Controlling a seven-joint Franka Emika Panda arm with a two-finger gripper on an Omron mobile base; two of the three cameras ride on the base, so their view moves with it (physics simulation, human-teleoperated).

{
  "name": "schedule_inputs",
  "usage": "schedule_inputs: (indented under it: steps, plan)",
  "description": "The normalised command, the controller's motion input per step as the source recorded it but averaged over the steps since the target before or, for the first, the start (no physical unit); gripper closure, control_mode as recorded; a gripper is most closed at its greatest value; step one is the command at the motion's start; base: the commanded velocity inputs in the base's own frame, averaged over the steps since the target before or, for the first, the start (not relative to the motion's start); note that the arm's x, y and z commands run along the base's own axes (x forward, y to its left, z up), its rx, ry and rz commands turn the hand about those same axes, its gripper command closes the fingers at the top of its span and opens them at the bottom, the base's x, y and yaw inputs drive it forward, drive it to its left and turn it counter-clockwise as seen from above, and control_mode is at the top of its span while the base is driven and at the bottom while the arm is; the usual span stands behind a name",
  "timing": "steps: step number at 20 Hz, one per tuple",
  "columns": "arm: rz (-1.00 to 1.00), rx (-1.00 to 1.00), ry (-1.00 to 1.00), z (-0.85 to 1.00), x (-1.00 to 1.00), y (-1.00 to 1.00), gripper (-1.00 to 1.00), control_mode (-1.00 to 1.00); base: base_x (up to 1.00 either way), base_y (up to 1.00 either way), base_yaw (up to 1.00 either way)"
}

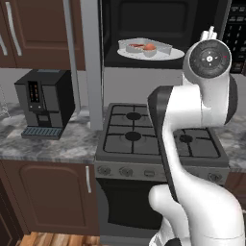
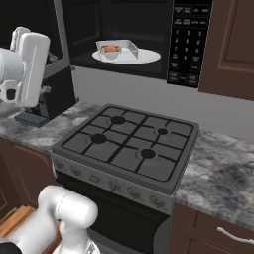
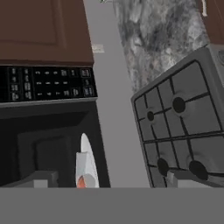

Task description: Place the tupperware containing the steak and onion meal in the microwave. Close the microwave door and press the start button to reheat the meal.

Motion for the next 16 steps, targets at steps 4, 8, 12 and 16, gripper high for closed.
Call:
schedule_inputs:
  steps: [4,8,12,16]
  plan:
    - [-0.11,-0.25,0.0,-0.12,-1.0,0.76,-1.0,-1.0,0.0,0.0,0.0]
    - [-0.11,-0.3,0.0,0.0,-1.0,0.72,-1.0,-1.0,0.0,0.0,0.0]
    - [-0.08,-0.24,0.0,0.01,-0.96,0.76,-1.0,-1.0,0.0,0.0,0.0]
    - [-0.08,-0.18,0.0,0.01,-0.83,0.81,-1.0,-1.0,0.0,0.0,0.0]
